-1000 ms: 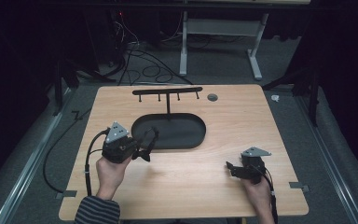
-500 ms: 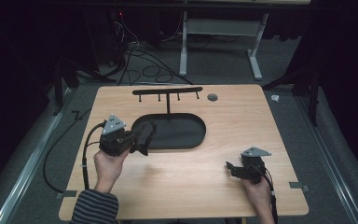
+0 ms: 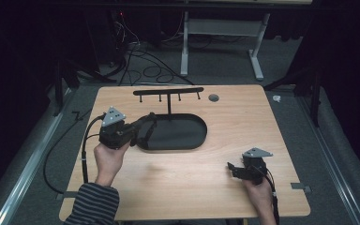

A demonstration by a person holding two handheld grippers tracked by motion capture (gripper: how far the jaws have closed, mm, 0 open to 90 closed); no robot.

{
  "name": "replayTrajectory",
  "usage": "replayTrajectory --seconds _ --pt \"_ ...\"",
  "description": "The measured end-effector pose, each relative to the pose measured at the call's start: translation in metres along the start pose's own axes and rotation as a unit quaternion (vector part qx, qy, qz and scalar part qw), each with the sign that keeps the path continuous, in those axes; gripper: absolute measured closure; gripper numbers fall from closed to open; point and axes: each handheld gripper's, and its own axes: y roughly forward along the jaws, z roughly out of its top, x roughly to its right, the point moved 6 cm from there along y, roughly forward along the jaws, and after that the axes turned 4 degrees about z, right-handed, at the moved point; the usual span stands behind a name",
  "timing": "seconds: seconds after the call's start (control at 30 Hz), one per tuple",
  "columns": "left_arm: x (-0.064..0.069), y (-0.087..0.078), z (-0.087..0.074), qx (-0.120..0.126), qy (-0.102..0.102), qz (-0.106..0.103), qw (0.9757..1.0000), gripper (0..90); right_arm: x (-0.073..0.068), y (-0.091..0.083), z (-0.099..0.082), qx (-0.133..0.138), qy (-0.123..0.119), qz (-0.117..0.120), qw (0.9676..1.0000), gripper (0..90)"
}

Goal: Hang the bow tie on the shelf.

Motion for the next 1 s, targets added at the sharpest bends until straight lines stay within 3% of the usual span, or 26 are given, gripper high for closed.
replayTrajectory --seconds 0.63,0.8,1.0 --pt "-0.015 0.009 0.023 0.01 -0.01 0.014 0.9998 89.1 0.0 0.0 0.0 0.0 0.0 0.001 1.0 26.8" --pt "-0.02 0.012 0.028 0.01 -0.002 0.028 0.9996 89.1 0.0 0.0 0.0 0.0 0.0 0.0 1.0 26.8" --pt "-0.027 0.019 0.03 0.008 -0.007 0.04 0.9992 89.1 0.0 0.0 0.0 0.0 0.0 0.0 1.0 26.8"
